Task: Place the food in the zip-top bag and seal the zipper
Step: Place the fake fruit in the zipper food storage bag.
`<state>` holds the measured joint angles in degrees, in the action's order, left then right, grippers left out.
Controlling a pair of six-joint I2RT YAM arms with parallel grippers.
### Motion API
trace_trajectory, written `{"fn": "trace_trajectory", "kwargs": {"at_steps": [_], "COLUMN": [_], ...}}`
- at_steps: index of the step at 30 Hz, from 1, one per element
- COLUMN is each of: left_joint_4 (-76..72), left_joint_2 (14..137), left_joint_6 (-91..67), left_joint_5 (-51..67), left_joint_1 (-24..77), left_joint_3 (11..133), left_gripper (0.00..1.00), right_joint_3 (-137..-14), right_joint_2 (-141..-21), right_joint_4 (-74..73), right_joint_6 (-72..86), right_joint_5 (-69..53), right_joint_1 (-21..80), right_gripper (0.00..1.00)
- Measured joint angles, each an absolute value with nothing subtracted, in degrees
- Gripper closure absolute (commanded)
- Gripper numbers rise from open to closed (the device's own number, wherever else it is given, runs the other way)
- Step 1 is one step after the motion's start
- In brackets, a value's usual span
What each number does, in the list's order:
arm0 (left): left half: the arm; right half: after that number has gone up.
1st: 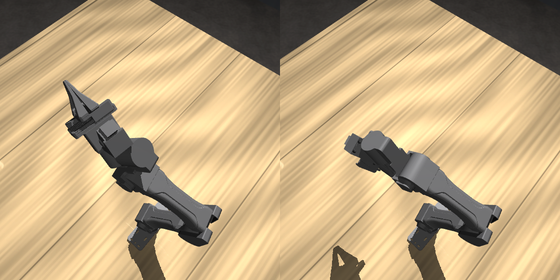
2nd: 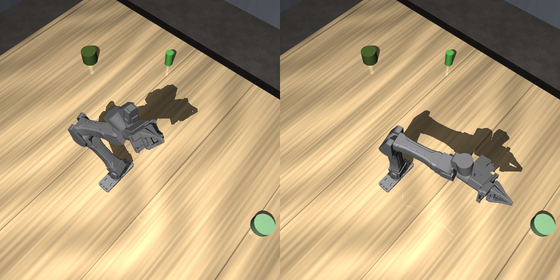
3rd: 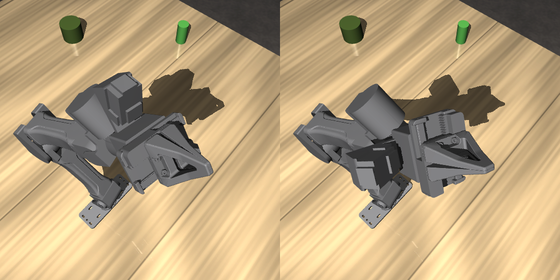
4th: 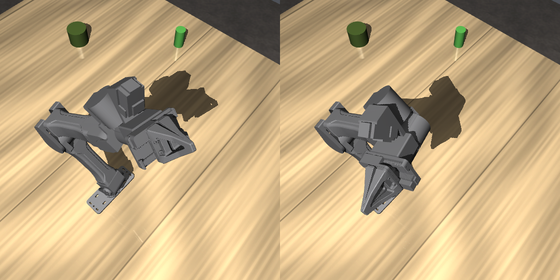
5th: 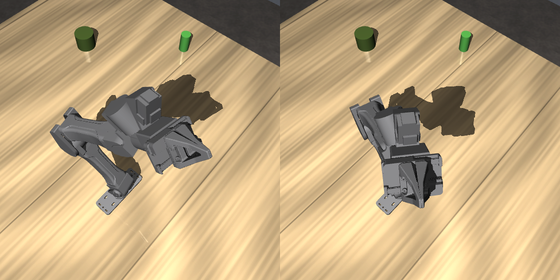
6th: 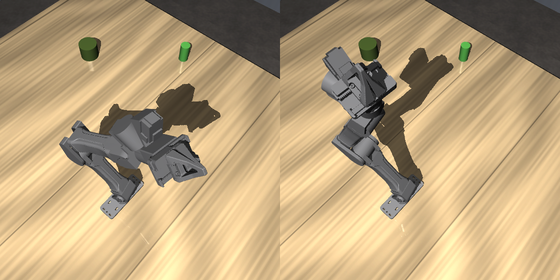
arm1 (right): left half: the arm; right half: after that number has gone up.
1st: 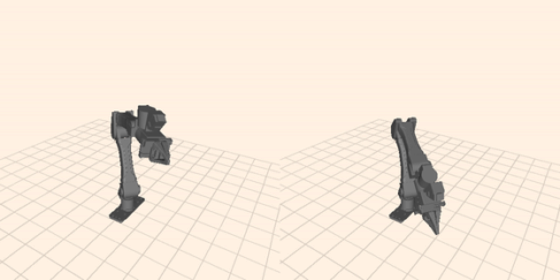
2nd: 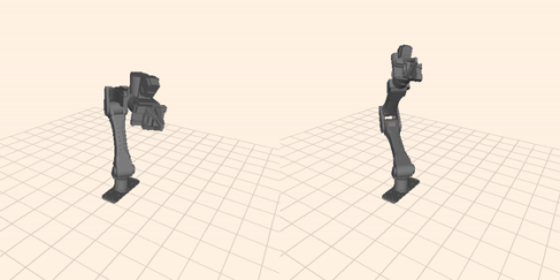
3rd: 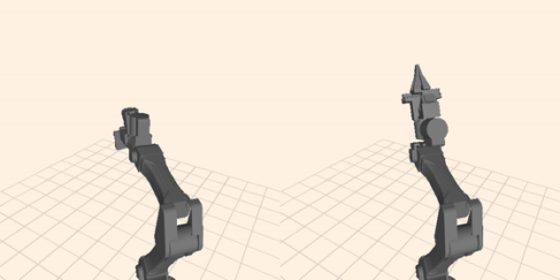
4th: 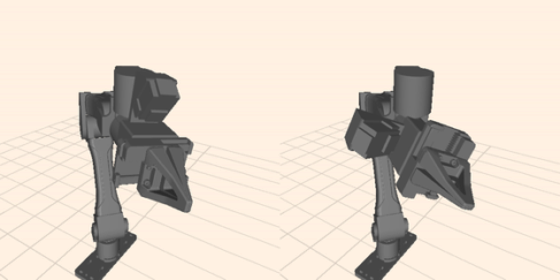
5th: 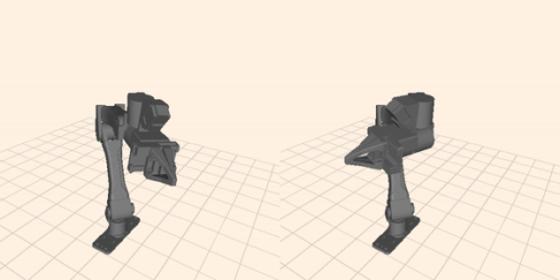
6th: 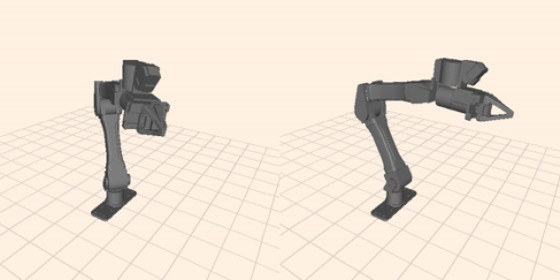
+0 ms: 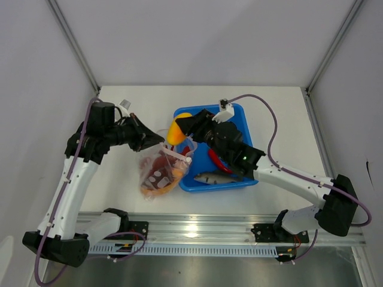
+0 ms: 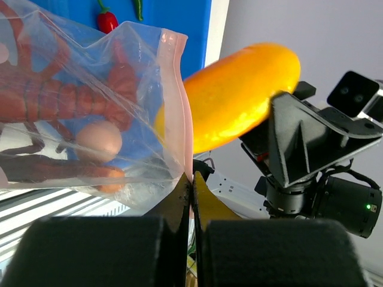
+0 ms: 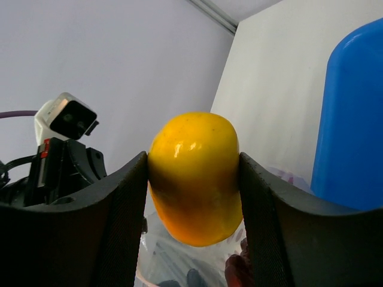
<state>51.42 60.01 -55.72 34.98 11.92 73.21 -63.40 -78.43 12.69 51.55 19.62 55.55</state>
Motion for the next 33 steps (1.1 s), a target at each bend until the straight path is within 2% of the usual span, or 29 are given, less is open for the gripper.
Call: {"fn": "trace_trajectory", "kwargs": {"at_steps": [18, 33], "left_joint_4": [48.5, 48.6], "left_joint_2": [61.1, 61.1], "left_joint_6": [-57.6, -57.6], "left_joint_5": [36.9, 37.7], "left_joint_1": [11.9, 11.8], "left_joint_3": [71.9, 72.0], "left_gripper": [0.99, 0.99], "right_joint_3": [-61.6, -58.3], "right_joint_2": [-75.8, -79.6], "right_joint_4": [13.2, 14.5], "right_joint_6": [50.9, 50.9], "right_joint_5": [20.6, 19.7], "right_joint_1": [57.8, 60.4], "right_gripper": [0.91, 0.88]}}
